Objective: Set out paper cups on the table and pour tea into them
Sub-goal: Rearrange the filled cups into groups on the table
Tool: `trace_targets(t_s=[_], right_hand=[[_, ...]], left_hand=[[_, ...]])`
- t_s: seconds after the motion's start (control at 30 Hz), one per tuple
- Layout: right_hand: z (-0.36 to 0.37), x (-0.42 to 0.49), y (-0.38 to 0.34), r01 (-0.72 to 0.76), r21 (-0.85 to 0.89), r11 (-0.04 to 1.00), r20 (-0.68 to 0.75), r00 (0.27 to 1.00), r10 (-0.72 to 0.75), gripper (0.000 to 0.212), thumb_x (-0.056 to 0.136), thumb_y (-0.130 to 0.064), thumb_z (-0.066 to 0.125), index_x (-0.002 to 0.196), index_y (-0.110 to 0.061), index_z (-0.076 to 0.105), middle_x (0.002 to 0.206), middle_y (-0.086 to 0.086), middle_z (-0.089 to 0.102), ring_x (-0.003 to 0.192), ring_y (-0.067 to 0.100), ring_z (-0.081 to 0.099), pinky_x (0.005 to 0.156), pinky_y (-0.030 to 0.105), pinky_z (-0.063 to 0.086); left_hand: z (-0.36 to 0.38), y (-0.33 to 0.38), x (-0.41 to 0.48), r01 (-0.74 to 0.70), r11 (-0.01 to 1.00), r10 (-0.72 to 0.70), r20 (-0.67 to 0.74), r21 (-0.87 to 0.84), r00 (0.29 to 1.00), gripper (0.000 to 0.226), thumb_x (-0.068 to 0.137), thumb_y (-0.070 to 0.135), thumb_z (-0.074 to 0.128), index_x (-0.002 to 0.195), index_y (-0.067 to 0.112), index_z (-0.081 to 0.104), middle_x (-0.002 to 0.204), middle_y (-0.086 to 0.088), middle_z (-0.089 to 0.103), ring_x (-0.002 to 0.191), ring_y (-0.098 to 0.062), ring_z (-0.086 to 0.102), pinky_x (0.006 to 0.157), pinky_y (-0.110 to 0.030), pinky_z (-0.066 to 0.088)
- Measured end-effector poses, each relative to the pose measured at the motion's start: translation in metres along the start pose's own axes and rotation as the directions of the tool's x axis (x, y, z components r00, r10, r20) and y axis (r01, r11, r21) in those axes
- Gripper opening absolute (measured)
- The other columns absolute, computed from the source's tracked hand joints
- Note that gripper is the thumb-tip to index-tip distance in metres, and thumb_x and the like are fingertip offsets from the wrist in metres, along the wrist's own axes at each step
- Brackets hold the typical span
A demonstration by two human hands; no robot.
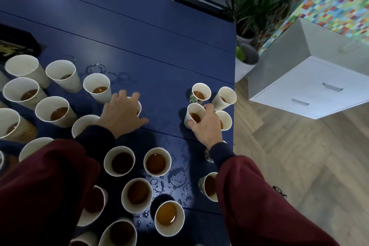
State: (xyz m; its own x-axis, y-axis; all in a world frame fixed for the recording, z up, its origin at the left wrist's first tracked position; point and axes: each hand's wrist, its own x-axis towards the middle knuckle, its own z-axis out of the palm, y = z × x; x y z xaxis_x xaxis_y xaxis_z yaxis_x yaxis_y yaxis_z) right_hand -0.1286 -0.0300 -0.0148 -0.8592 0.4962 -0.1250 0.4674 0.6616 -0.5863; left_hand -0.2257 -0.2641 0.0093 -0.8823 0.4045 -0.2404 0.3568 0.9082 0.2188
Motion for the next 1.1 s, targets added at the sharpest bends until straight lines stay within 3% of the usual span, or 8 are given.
trace_targets(t_s=[0.23, 0.37, 0.43, 0.5, 0.67, 0.77, 0.93, 1.1], right_hand=[[-0.004, -0.001, -0.001, 0.021, -0.059, 0.998, 0.059, 0.998, -0.017, 0.068, 0.083, -0.032, 0.079, 0.133, -0.005, 0.041, 0.130, 0.014, 0.055, 0.114, 0.032, 0.057, 0.084, 0.029, 0.040], [-0.036, -0.009, -0.003, 0.115, -0.126, 0.985, -0.111, 0.985, -0.129, 0.062, 0.085, -0.028, 0.072, 0.137, -0.010, 0.042, 0.135, 0.008, 0.052, 0.110, 0.029, 0.058, 0.085, 0.036, 0.045], [-0.050, -0.010, 0.005, 0.078, -0.131, 0.988, -0.177, 0.979, -0.101, 0.058, 0.084, -0.027, 0.070, 0.134, -0.010, 0.044, 0.130, 0.010, 0.054, 0.109, 0.030, 0.056, 0.085, 0.039, 0.047], [-0.059, -0.008, 0.017, -0.004, -0.179, 0.984, -0.144, 0.989, -0.022, 0.059, 0.083, -0.025, 0.071, 0.133, -0.008, 0.045, 0.130, 0.013, 0.052, 0.114, 0.033, 0.054, 0.088, 0.040, 0.046], [-0.056, -0.001, 0.038, -0.115, -0.278, 0.954, 0.136, 0.978, 0.157, 0.078, 0.081, -0.033, 0.079, 0.143, -0.011, 0.037, 0.135, 0.016, 0.046, 0.120, 0.037, 0.052, 0.087, 0.034, 0.038], [-0.048, 0.002, 0.044, -0.106, -0.277, 0.955, 0.108, 0.984, 0.140, 0.078, 0.083, -0.036, 0.077, 0.145, -0.015, 0.036, 0.131, 0.016, 0.050, 0.114, 0.038, 0.056, 0.086, 0.037, 0.041], [-0.048, 0.005, 0.052, -0.118, -0.290, 0.950, 0.044, 0.990, 0.137, 0.063, 0.083, -0.033, 0.077, 0.133, -0.012, 0.044, 0.122, 0.017, 0.054, 0.108, 0.039, 0.058, 0.081, 0.037, 0.043], [-0.049, 0.004, 0.049, -0.060, -0.328, 0.943, 0.023, 0.997, 0.072, 0.077, 0.078, -0.045, 0.079, 0.137, -0.012, 0.042, 0.132, 0.015, 0.048, 0.117, 0.037, 0.054, 0.089, 0.042, 0.047]], left_hand=[[0.006, -0.007, 0.005, 0.009, 0.999, -0.009, 0.002, -0.038, 1.000, 0.057, 0.084, 0.030, 0.071, 0.133, 0.012, 0.048, 0.122, -0.023, 0.049, 0.110, -0.043, 0.052, 0.090, -0.049, 0.050], [0.004, -0.006, 0.005, 0.014, 0.999, -0.014, -0.003, -0.038, 1.000, 0.054, 0.085, 0.032, 0.071, 0.131, 0.014, 0.049, 0.121, -0.020, 0.050, 0.110, -0.040, 0.053, 0.086, -0.048, 0.051], [0.003, -0.005, 0.004, 0.013, 0.999, -0.013, 0.003, -0.032, 1.000, 0.053, 0.085, 0.035, 0.071, 0.129, 0.016, 0.049, 0.119, -0.018, 0.051, 0.107, -0.037, 0.055, 0.084, -0.047, 0.052], [0.002, -0.001, 0.003, 0.009, 0.999, -0.009, -0.015, -0.044, 1.000, 0.048, 0.084, 0.034, 0.071, 0.123, 0.015, 0.051, 0.114, -0.017, 0.051, 0.102, -0.036, 0.055, 0.080, -0.046, 0.051], [0.002, 0.014, 0.001, -0.052, 0.995, 0.047, -0.062, -0.083, 0.997, 0.044, 0.082, 0.032, 0.070, 0.119, 0.014, 0.053, 0.106, -0.015, 0.049, 0.097, -0.036, 0.052, 0.078, -0.048, 0.051], [0.004, 0.020, 0.002, -0.066, 0.993, 0.061, -0.055, -0.098, 0.997, 0.045, 0.084, 0.033, 0.070, 0.121, 0.016, 0.051, 0.109, -0.014, 0.049, 0.100, -0.034, 0.052, 0.080, -0.048, 0.051], [0.010, 0.022, 0.003, -0.068, 0.994, 0.065, -0.036, -0.090, 0.997, 0.048, 0.085, 0.035, 0.070, 0.124, 0.017, 0.050, 0.112, -0.013, 0.050, 0.102, -0.032, 0.052, 0.083, -0.049, 0.052], [0.012, 0.022, 0.003, -0.060, 0.994, 0.059, -0.023, -0.089, 0.998, 0.049, 0.086, 0.036, 0.069, 0.127, 0.018, 0.050, 0.115, -0.013, 0.050, 0.103, -0.032, 0.053, 0.085, -0.049, 0.053]])
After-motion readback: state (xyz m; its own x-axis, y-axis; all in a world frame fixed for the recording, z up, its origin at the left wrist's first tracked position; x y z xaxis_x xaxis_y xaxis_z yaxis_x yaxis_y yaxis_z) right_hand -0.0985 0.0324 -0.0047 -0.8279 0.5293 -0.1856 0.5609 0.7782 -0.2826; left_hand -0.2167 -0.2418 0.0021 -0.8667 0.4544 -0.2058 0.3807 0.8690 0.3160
